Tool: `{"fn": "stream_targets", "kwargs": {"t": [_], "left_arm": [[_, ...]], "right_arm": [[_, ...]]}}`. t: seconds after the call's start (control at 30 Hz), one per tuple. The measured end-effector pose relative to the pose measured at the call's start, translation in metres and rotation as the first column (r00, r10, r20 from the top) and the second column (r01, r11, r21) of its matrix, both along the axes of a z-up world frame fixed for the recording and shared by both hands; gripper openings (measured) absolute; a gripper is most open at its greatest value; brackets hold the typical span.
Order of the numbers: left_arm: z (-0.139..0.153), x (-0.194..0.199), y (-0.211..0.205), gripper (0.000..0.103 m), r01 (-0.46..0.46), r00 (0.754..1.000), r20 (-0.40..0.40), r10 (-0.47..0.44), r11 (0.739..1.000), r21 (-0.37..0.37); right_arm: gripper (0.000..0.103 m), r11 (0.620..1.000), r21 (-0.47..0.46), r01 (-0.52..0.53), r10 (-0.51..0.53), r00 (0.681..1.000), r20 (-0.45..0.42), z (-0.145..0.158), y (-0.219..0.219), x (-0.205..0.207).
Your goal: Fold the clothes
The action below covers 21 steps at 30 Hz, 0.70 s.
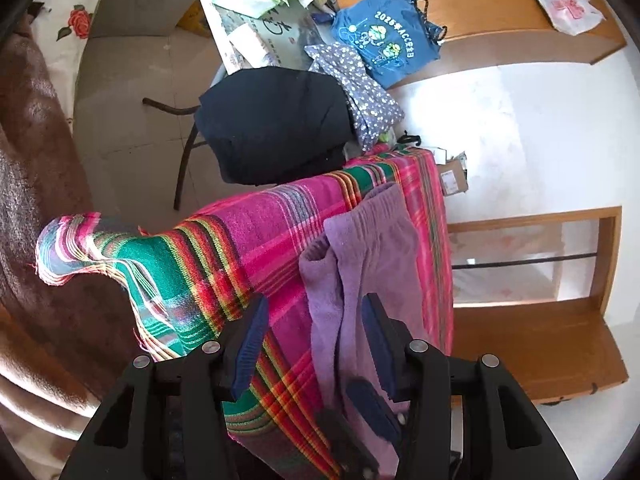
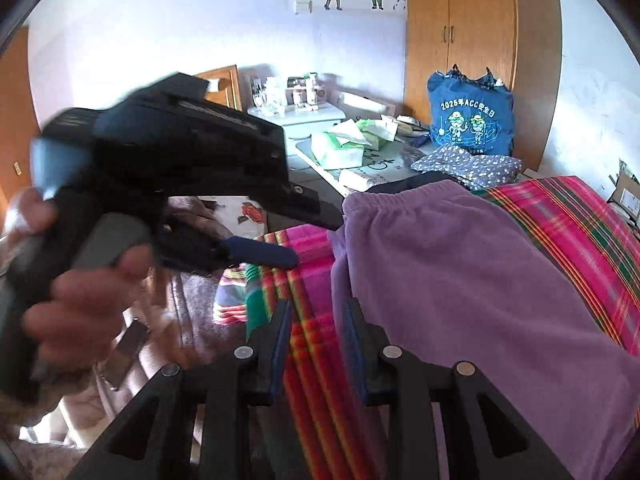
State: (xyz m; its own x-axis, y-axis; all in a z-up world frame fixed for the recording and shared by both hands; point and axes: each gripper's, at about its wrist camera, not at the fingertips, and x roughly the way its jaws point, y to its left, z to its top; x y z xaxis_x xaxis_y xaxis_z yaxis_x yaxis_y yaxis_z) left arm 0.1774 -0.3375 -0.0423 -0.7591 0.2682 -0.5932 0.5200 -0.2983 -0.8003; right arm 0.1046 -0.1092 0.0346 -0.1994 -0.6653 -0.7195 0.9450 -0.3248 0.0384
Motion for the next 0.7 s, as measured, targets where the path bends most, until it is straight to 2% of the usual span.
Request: {"fn": "stream_targets", "kwargs": {"t": [0.2, 0.27, 0.4, 0.47, 0.6, 0.7], "left_arm": [[-0.004, 0.006, -0.006, 0.049, -0.007, 1.000, -0.012, 0.008, 0.999, 0.032], [-0.005, 0.007, -0.008, 0.049, -0.007, 1.000, -0.017, 0.008, 0.999, 0.038], [-0.005, 0.007, -0.011, 0.049, 0.000, 1.000, -0.031, 0.002, 0.999, 0.055], [-0.005, 0.007, -0.011, 0.049, 0.006, 0.999, -0.036, -0.004, 0.998, 0.058], [-0.005, 0.005, -0.011, 0.049, 0.021, 0.998, -0.058, -0.016, 0.997, 0.075], [-0.004, 0.004, -0.012, 0.049, 0.018, 0.998, -0.070, -0.011, 0.996, 0.088]], "right_arm": [[0.028, 0.996, 0.057, 0.065, -0.063, 0.997, -0.034, -0.014, -0.024, -0.013], [0.028, 0.994, 0.080, 0.072, -0.069, 0.997, -0.030, -0.018, -0.032, -0.014], [0.027, 0.992, 0.104, 0.071, -0.062, 0.995, -0.080, -0.020, -0.044, -0.008], [0.006, 0.990, 0.109, 0.088, -0.076, 0.990, -0.116, -0.019, -0.045, -0.005], [0.004, 0.992, 0.011, 0.128, -0.128, 0.991, -0.047, -0.006, -0.037, -0.015], [0.004, 0.991, -0.048, 0.125, -0.124, 0.992, 0.009, 0.006, -0.038, -0.021]]}}
